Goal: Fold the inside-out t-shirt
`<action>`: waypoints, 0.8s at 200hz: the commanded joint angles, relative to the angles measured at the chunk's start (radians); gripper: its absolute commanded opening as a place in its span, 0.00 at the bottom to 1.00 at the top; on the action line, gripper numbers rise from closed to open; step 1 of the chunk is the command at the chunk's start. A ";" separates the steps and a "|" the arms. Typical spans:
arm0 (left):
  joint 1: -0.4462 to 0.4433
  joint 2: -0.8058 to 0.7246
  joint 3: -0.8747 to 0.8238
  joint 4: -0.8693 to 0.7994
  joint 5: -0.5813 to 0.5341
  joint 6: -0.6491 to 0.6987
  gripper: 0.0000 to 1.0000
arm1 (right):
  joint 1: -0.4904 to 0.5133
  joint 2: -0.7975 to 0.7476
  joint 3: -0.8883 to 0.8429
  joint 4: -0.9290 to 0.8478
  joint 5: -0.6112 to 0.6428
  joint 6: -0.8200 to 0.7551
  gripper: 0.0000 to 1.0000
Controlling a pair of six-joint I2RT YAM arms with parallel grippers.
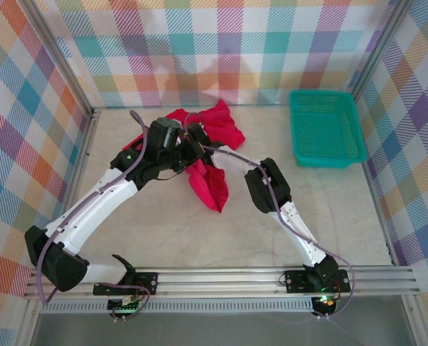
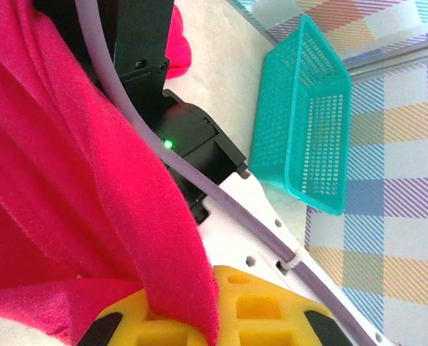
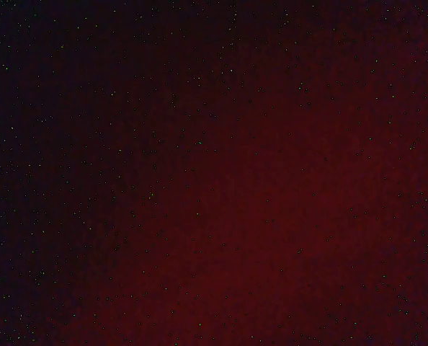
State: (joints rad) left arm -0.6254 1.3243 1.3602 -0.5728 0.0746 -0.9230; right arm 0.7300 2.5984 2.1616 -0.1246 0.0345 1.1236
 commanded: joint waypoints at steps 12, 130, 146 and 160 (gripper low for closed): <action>0.029 -0.092 -0.003 -0.028 -0.010 0.043 0.00 | -0.023 -0.055 -0.016 -0.141 -0.005 -0.069 0.11; 0.455 0.200 -0.087 0.006 0.106 0.165 0.00 | -0.067 -0.835 -0.549 -0.432 -0.438 -0.581 0.00; 0.484 0.220 -0.093 -0.010 0.102 0.179 0.00 | -0.069 -0.891 -0.526 -0.465 -0.451 -0.601 0.00; 0.505 0.217 -0.115 -0.002 0.127 0.174 0.00 | -0.070 -0.915 -0.502 -0.490 -0.434 -0.615 0.00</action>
State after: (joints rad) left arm -0.1574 1.5497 1.2644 -0.5743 0.1570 -0.7822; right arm 0.6571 1.7218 1.6241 -0.5064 -0.3611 0.5903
